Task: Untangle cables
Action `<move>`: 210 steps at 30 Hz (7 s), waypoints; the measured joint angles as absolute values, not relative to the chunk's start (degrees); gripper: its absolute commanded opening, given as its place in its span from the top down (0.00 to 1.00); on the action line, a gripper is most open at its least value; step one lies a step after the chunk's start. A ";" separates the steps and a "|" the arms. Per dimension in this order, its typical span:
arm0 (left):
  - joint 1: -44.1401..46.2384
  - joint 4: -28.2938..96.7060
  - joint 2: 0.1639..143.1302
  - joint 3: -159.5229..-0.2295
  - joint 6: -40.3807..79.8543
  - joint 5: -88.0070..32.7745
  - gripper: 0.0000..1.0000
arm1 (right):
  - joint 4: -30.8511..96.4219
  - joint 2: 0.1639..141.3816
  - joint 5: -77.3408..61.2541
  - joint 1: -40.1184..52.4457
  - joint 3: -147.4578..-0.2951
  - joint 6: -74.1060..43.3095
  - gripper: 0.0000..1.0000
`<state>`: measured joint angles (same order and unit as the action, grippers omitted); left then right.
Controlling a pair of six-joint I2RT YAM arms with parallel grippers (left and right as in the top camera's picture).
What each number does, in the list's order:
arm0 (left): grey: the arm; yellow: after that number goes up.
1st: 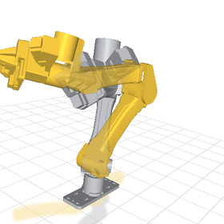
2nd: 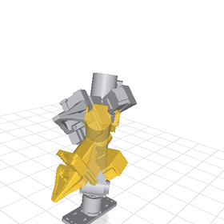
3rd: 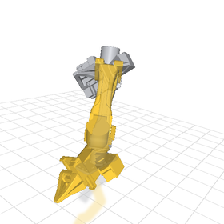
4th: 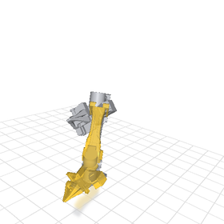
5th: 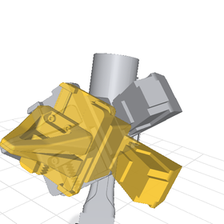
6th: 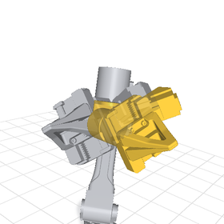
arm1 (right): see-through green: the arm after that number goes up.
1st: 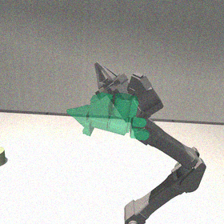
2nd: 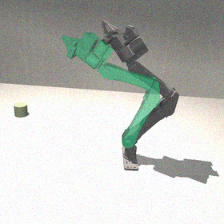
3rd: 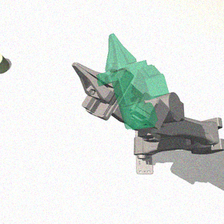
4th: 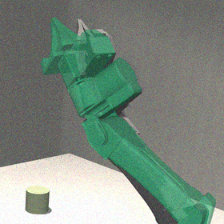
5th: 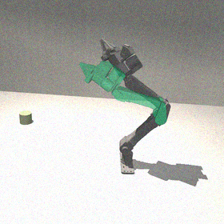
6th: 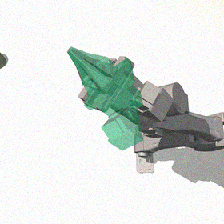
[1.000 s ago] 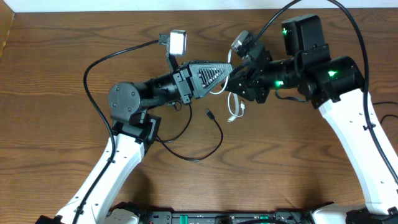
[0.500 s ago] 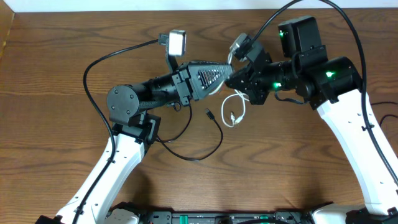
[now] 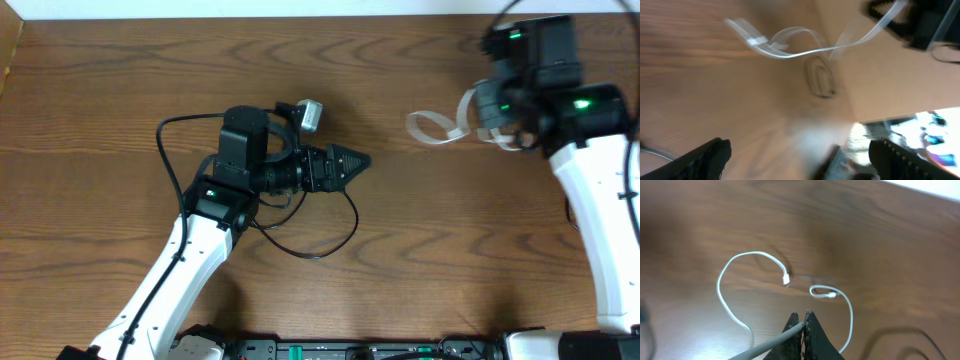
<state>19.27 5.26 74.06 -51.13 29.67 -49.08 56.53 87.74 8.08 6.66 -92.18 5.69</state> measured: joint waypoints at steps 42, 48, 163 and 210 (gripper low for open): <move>4.16 25.19 90.65 -51.13 10.22 -6.07 0.91 | 69.47 87.74 -25.69 -7.75 -92.42 0.21 0.33; 4.16 24.03 90.89 -51.13 10.04 -14.90 0.92 | 69.43 87.74 -22.39 -1.50 -92.42 0.56 0.29; 18.81 35.22 66.37 -51.37 7.55 -17.63 0.12 | 59.90 88.68 -2.98 -9.69 -101.34 -6.09 0.99; 18.81 35.42 66.37 -51.37 7.70 -13.15 0.12 | 72.27 101.69 1.56 -30.98 -106.10 -10.00 0.01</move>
